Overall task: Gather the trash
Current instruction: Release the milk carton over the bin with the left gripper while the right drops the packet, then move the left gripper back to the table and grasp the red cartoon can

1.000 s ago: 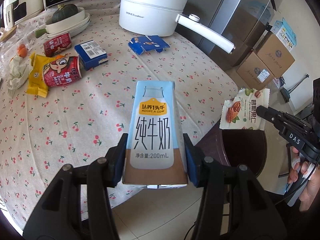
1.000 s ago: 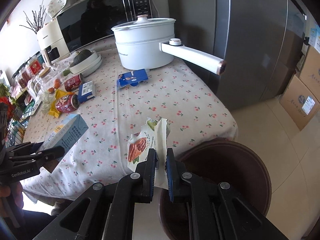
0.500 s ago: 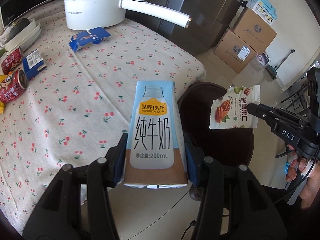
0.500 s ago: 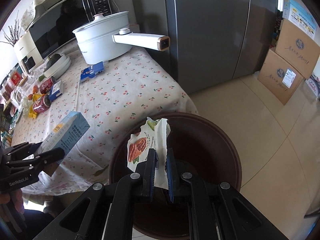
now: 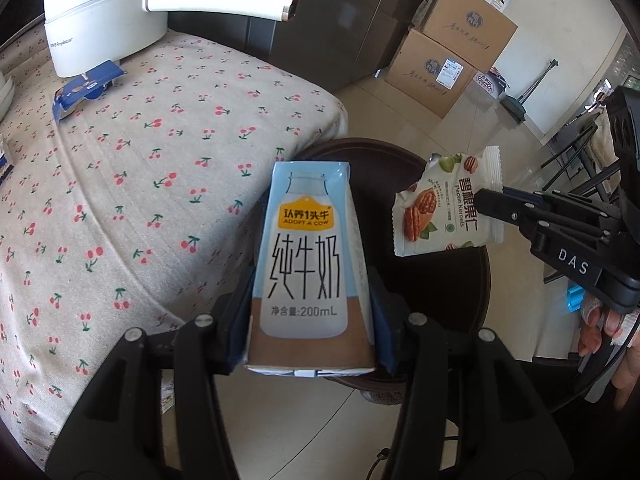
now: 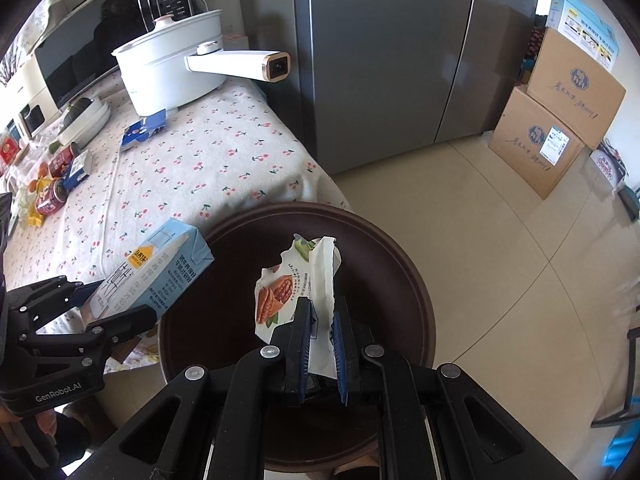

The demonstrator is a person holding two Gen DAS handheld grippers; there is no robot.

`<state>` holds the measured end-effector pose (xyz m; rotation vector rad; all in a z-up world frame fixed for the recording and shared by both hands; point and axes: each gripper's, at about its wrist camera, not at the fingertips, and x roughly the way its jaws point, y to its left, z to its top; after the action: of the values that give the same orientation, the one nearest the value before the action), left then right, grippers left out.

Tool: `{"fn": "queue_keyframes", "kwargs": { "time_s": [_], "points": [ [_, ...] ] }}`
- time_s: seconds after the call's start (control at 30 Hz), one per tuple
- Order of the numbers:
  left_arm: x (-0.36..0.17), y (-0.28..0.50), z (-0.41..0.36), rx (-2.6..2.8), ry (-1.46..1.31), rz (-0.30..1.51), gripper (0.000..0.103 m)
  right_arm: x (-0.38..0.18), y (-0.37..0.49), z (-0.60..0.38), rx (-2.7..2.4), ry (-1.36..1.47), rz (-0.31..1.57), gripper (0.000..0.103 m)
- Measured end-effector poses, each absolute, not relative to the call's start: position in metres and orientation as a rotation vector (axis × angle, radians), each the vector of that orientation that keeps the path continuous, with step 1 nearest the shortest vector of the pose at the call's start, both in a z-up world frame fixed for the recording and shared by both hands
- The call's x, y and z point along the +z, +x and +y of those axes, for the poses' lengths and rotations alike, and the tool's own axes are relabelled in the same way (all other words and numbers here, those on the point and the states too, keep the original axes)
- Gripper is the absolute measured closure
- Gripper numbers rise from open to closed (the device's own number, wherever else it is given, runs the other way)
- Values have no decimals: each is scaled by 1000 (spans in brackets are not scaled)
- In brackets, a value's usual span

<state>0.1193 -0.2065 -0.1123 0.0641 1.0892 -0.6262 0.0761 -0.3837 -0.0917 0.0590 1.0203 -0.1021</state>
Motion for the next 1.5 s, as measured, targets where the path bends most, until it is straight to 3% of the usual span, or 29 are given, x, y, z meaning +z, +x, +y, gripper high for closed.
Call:
{"fn": "queue_keyframes", "kwargs": {
  "time_s": [0.07,0.13,0.2,0.63,0.73,0.8,0.83,1.5],
  "points": [
    [-113,121,-208,-651,53,1087,49,-92,76,-387,-109,61,1024,91],
    [-112,121,-210,-643,70,1073,29,-94,76,-389,-113,66,1030,91],
    [-109,119,-209,-621,90,1041,21,-95,76,-390,-116,67,1034,91],
    [-109,131,-186,-495,116,1044,16,-95,78,-387,-116,65,1040,90],
    [-108,134,-177,-471,98,1051,16,-96,79,-389,-130,77,1046,77],
    [-107,136,-172,-454,89,1054,16,-96,79,-390,-136,94,1048,34],
    [-107,137,-169,-445,85,1053,16,-95,78,-390,-136,103,1038,30],
    [-96,148,-124,-359,20,1051,16,-79,88,-369,-107,85,1010,24]
  ]
}}
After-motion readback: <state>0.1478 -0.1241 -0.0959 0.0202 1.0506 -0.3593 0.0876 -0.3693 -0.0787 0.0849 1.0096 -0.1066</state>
